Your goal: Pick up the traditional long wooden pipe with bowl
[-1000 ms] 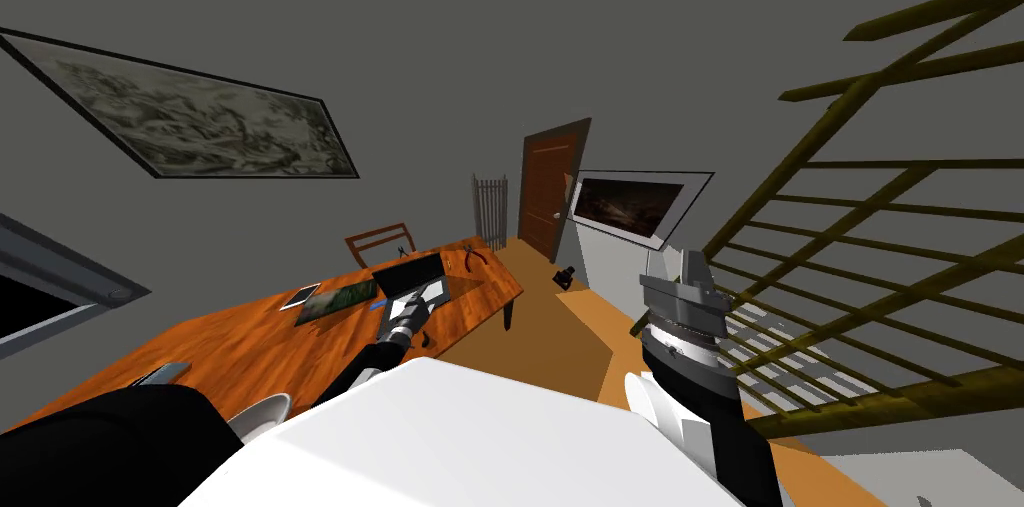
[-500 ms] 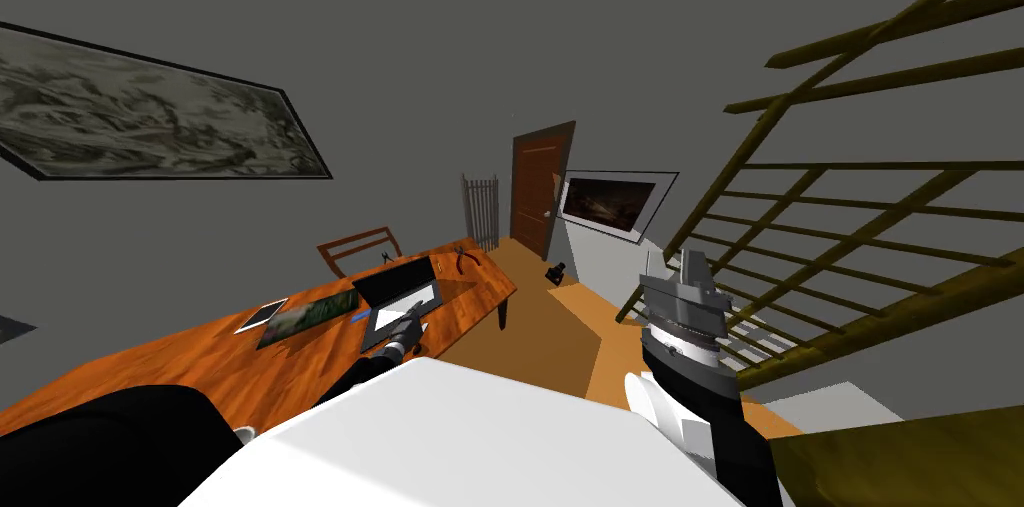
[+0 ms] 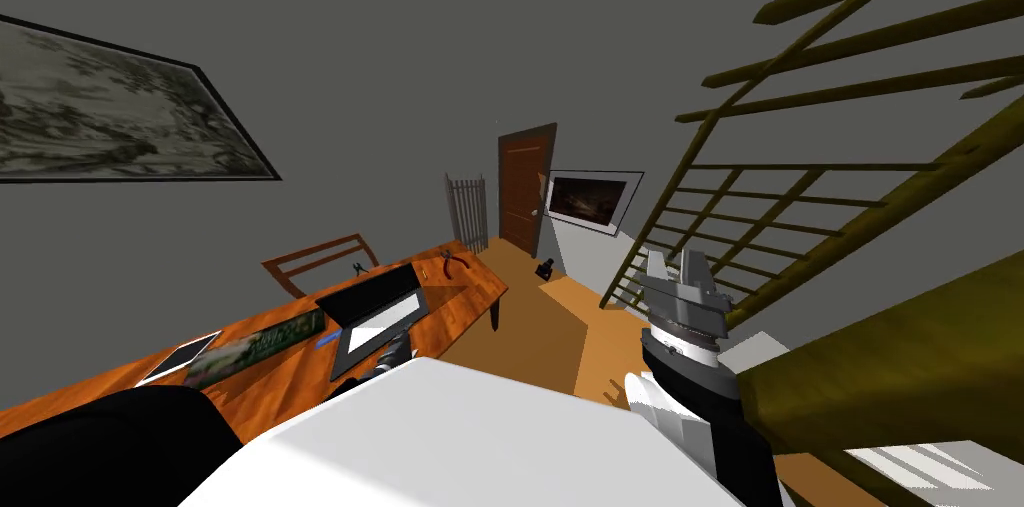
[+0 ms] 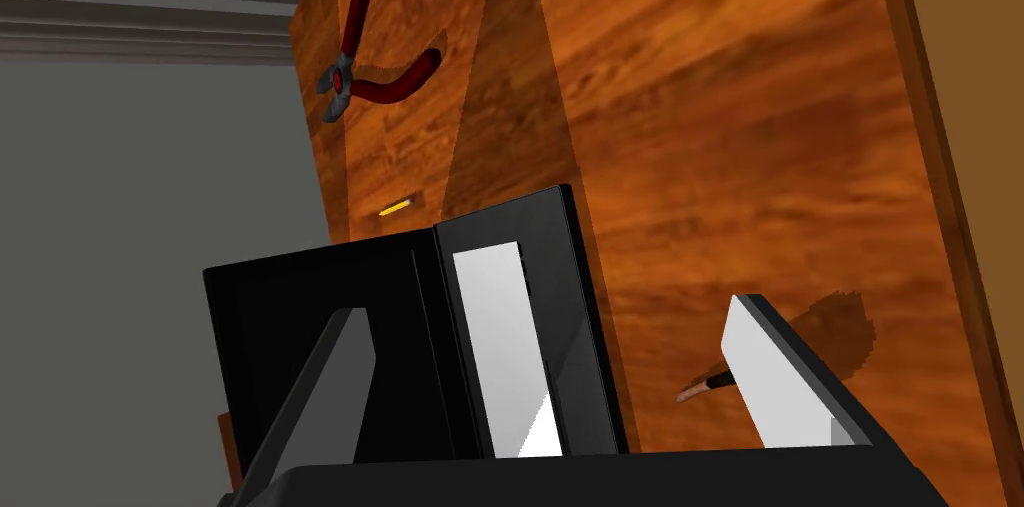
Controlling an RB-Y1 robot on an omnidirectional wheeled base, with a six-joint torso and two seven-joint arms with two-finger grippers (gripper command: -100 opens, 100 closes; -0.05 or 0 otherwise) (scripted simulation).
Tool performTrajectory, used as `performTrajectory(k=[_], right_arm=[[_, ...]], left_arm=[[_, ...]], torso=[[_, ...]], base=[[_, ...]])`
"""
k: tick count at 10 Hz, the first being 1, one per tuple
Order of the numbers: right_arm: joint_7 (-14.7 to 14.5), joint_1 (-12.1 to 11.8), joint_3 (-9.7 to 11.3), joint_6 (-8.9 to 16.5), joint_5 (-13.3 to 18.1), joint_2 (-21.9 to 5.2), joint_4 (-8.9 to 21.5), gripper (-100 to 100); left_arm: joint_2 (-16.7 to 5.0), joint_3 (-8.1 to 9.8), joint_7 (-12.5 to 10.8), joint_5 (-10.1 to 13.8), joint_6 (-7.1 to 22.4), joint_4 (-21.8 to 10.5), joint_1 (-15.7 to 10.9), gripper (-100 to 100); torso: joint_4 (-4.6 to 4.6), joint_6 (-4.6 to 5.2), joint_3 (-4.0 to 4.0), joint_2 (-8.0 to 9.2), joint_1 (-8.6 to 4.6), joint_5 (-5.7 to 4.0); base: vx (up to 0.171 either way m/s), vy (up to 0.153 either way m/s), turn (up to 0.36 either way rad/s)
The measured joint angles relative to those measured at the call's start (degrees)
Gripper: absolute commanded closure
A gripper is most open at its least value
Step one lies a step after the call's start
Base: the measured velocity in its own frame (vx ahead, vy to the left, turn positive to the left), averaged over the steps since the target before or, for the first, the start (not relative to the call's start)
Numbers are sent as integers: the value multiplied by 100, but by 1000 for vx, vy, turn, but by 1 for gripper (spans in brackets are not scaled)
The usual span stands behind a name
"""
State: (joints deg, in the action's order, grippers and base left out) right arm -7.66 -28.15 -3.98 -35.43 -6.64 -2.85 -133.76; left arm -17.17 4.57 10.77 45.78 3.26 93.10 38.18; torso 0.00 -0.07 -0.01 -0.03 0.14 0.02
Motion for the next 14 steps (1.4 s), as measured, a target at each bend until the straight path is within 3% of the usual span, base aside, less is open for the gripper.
performTrajectory(k=[3, 8, 11, 12, 14], right_arm=[[0, 1, 0, 0, 0, 0, 0, 0], [0, 0, 0, 0, 0, 0, 0, 0], [0, -1, -1, 0, 0, 0, 0, 0], [0, 0, 0, 0, 0, 0, 0, 0], [0, 0, 0, 0, 0, 0, 0, 0]], left_arm=[[-170, -24, 114, 403, 170, -479, -22, -100], [-224, 45, 321, 782, 562, -1055, 73, -100], [-376, -70, 478, 1192, 672, -1613, 88, -100], [-516, -189, 538, 1445, 649, -1821, 144, -100], [-467, -87, 592, 1471, 844, -2011, 155, -100]], torso=[[-1, 4, -3, -5, 1, 1], [-2, 1, -6, -10, 2, 1], [-3, -1, -8, -14, 8, 2], [-3, 1, -7, -13, 5, 1], [-3, 2, -9, -16, 4, 1]], base=[[12, 12, -145], [24, 18, -183], [36, 32, -174], [27, 22, -107], [50, 38, -221]])
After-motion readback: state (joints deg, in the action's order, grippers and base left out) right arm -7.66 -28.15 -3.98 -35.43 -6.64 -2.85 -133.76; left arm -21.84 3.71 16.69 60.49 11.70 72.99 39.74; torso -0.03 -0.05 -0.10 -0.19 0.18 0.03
